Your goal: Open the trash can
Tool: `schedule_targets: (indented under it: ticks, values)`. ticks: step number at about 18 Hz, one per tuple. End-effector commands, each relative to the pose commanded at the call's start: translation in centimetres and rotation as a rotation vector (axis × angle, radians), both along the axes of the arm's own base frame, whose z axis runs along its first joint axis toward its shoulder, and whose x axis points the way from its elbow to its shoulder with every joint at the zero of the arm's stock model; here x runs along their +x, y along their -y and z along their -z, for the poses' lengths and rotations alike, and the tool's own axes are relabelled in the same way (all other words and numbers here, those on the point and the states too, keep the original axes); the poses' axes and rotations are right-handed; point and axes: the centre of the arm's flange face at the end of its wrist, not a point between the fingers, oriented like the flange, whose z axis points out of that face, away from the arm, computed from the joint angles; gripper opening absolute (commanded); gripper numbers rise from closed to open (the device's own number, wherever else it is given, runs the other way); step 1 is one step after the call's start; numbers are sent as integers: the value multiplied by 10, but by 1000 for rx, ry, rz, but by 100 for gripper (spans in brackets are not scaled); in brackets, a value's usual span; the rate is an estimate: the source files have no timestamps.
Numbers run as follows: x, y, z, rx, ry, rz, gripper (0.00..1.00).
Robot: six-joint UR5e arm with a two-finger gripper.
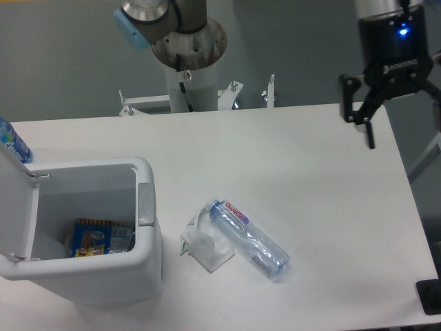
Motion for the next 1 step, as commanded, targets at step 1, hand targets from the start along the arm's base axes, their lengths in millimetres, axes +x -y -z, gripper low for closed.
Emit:
schedule_targets:
  ticks: [1]
  values:
    - [-1,1,2,-2,2,0,100]
